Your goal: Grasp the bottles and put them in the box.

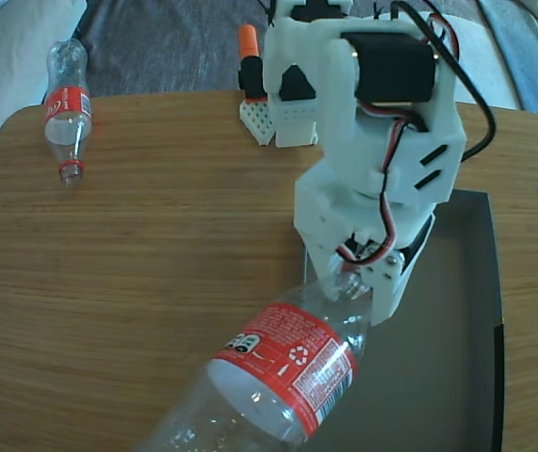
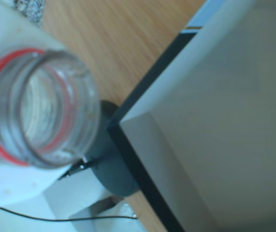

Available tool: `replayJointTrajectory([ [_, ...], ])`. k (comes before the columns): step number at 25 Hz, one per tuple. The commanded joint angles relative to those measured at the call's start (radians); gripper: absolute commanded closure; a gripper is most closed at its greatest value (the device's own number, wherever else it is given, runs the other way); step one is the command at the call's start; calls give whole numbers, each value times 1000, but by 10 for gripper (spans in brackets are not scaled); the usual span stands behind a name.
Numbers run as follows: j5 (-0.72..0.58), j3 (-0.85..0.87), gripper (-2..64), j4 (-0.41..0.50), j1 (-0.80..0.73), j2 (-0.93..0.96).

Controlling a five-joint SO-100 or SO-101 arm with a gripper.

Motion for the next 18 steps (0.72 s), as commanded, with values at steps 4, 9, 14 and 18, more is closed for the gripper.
replayJointTrajectory([
  [4, -5, 98, 618, 66, -48, 156],
  [9, -6, 176, 618, 66, -118, 190],
  [14, -78, 249, 618, 66, -195, 190],
  [18, -149, 308, 618, 66, -233, 192],
])
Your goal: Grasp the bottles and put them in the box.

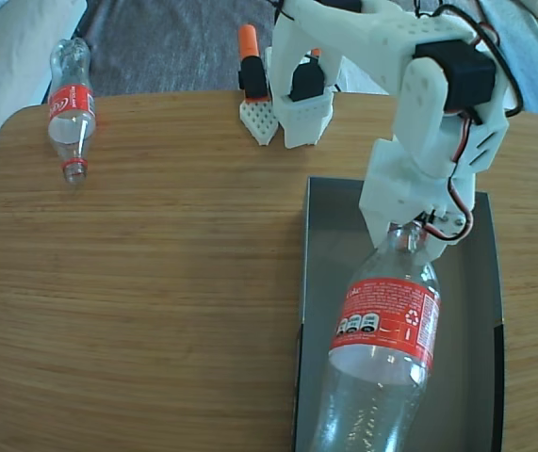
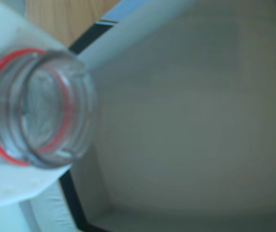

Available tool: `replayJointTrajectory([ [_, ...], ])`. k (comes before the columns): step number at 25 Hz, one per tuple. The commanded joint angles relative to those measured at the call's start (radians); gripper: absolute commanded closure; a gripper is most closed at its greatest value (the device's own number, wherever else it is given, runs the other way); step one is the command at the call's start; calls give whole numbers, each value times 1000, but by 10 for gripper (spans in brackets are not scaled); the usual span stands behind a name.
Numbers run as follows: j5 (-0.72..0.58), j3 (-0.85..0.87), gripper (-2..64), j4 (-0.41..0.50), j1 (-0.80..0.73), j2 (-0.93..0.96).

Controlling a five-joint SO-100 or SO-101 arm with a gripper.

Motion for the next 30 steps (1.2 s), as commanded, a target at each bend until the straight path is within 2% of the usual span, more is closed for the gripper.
replayJointTrajectory([
  [1, -48, 14, 618, 66, -29, 72],
  [14, -75, 218, 617, 66, -54, 72],
  [23, -74, 225, 617, 66, -54, 75],
  [30, -110, 368, 617, 17, -55, 225],
])
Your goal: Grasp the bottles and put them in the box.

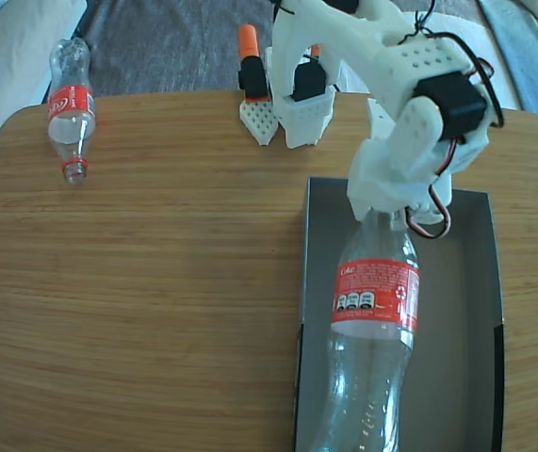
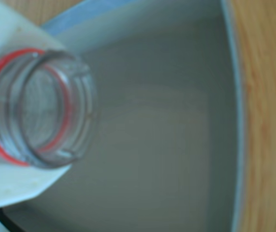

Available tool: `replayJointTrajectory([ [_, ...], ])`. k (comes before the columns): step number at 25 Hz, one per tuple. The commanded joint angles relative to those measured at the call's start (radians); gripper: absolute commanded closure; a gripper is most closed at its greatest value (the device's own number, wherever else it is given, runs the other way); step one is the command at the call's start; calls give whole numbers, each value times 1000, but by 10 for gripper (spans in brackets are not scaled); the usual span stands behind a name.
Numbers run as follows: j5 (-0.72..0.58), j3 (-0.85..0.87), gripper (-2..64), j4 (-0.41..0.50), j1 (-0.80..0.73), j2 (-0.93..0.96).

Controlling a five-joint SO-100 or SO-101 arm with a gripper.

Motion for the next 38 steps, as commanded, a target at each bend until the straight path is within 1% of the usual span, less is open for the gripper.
replayJointTrajectory([
  [1, -6, 32, 617, 17, -9, 130],
  [7, -6, 115, 617, 17, -11, 204],
  [10, -5, 150, 617, 15, -43, 210],
  [17, 5, 155, 614, -144, -46, 193],
  [21, -3, 190, 614, -196, -46, 193],
  [29, -5, 281, 614, -195, -40, 201],
  [31, -5, 311, 614, -204, -40, 207],
  [33, -5, 334, 614, -232, -40, 209],
  [38, -5, 354, 614, -273, -40, 207],
])
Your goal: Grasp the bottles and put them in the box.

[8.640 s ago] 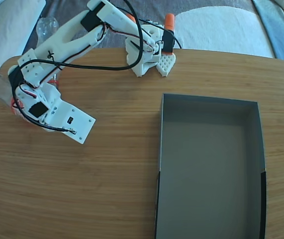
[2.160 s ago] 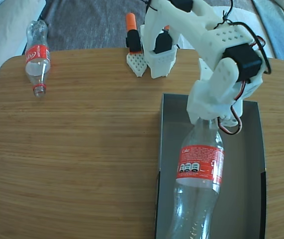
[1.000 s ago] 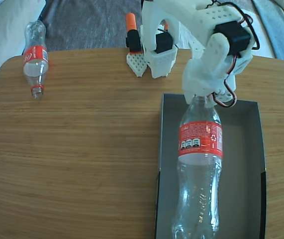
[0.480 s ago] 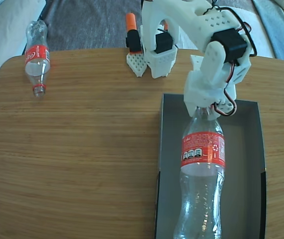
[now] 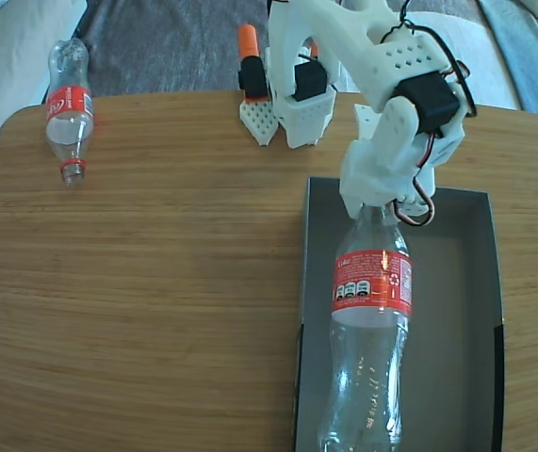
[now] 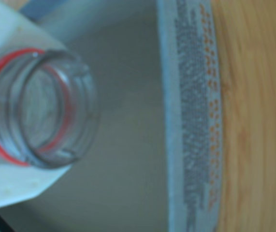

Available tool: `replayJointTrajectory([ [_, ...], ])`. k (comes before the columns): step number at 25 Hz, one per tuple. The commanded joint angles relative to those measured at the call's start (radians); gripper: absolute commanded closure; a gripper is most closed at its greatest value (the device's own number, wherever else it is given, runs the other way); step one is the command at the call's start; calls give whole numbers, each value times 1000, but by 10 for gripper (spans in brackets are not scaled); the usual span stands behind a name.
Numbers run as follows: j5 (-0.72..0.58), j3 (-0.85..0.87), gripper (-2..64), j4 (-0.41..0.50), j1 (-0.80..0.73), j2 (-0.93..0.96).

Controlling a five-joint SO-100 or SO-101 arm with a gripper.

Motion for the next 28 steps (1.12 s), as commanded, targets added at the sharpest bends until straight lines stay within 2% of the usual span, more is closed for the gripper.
replayJointTrajectory([
  [1, -8, -11, 615, -38, -5, 51],
  [5, -8, -9, 615, -81, -9, 44],
  [28, 5, 140, 618, -86, -20, 52],
])
